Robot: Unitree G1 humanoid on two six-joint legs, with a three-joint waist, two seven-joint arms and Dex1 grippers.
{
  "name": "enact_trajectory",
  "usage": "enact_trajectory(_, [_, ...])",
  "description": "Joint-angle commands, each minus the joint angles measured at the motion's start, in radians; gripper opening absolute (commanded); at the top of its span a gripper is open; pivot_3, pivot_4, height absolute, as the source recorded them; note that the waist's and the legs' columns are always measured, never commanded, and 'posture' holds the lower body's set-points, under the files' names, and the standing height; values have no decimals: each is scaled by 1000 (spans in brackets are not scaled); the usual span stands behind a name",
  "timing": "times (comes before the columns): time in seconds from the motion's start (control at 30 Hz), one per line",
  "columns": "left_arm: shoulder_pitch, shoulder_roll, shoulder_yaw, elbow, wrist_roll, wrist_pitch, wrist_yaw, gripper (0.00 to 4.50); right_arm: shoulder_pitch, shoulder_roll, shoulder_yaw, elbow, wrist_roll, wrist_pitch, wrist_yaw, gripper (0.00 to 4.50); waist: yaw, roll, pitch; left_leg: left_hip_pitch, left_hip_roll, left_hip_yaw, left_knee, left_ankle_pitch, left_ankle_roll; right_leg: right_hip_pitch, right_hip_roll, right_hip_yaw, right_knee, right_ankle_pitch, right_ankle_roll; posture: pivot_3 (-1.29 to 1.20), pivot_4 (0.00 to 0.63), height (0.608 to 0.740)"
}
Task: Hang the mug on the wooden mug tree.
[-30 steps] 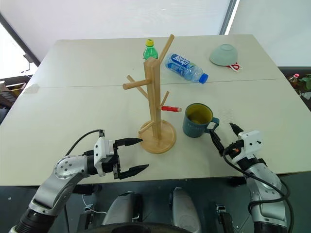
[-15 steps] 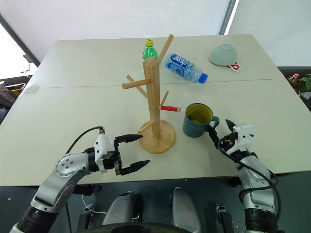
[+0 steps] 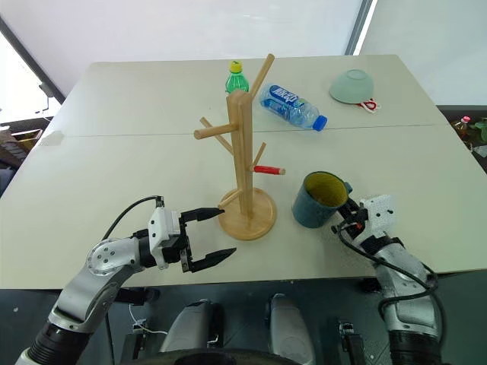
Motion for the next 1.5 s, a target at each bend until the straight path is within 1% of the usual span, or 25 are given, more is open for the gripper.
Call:
enact_trajectory(0.03, [-23, -3, 4, -15, -25, 4, -13, 4500, 98, -151, -41, -231, -81, -63, 103, 42, 1, 1, 0, 0, -1, 0, 0, 0, 0, 0, 0, 0, 0, 0, 0, 0, 150, 740])
enact_trajectory(0.13, [-41, -11, 0, 8, -36, 4, -29, 4500, 141, -222, -63, -349, -72, -36, 134, 42, -4, -2, 0, 1, 0, 0, 2, 0, 0, 2, 2, -1, 0, 0, 0, 0, 150, 740])
enact_trajectory(0.2, [-54, -19, -6, 27, -38, 2, -40, 4500, 142, -255, -89, -430, -54, -3, 146, 42, -6, -3, 0, 2, 1, -1, 4, 0, 0, 3, 3, -1, 1, 0, 0, 0, 150, 740])
enact_trajectory(0.3, [-66, -30, -5, 46, -38, -2, -50, 4500, 103, -290, -119, -525, -12, 67, 146, 42, -4, -3, 0, 2, 1, -3, 8, 0, 0, 4, 3, -1, 3, 0, 1, 0, 150, 740])
enact_trajectory(0.43, [-75, -35, 5, 60, -42, -1, -62, 4500, 26, -331, -114, -575, -5, 136, 149, 42, -2, -5, 1, 2, 1, -4, 10, 0, 0, 6, 3, -1, 2, 0, 0, 0, 150, 740])
enact_trajectory(0.63, [-88, -40, 33, 69, -58, 4, -62, 4500, -109, -362, -46, -576, -28, 198, 157, 42, 0, -5, 1, 1, 0, -5, 10, 0, 0, 6, 2, -1, 1, 0, -1, 0, 150, 740])
enact_trajectory(0.77, [-92, -31, 89, 42, -129, 47, -52, 4500, -188, -373, 0, -557, -28, 223, 175, 42, -1, -5, 1, 0, 0, -6, 9, 0, 0, 6, 2, -2, 1, 0, -1, 0, 150, 740])
enact_trajectory(0.9, [-99, 7, 153, 12, -199, 103, -59, 4500, -232, -374, 34, -543, -33, 230, 192, 42, -1, -5, 1, 0, 0, -6, 9, 0, 0, 6, 2, -2, 1, 0, -1, 0, 150, 740])
enact_trajectory(1.0, [-101, 53, 213, -7, -258, 140, -76, 4500, -277, -375, 64, -530, -36, 232, 202, 42, -2, -6, 1, 0, 0, -6, 9, 0, 0, 6, 2, -2, 1, 0, -1, 0, 150, 740])
enact_trajectory(1.13, [-107, 115, 258, -34, -303, 175, -103, 4500, -332, -376, 108, -517, -47, 247, 215, 42, -2, -6, 1, 0, 1, -6, 9, 0, 0, 6, 2, -2, 1, 0, -1, 0, 150, 740])
enact_trajectory(1.3, [-129, 132, 284, -57, -353, 213, -96, 4500, -385, -376, 146, -499, -70, 277, 216, 42, 0, -6, 1, 0, 1, -6, 9, 0, 0, 6, 1, -2, 1, 0, -1, 0, 150, 740])
enact_trajectory(1.5, [-133, 129, 283, -67, -355, 216, -80, 4500, -416, -363, 193, -492, -96, 317, 211, 42, -1, -6, 1, 0, 1, -6, 9, 0, 0, 6, 0, -2, 1, 0, -1, 0, 150, 740])
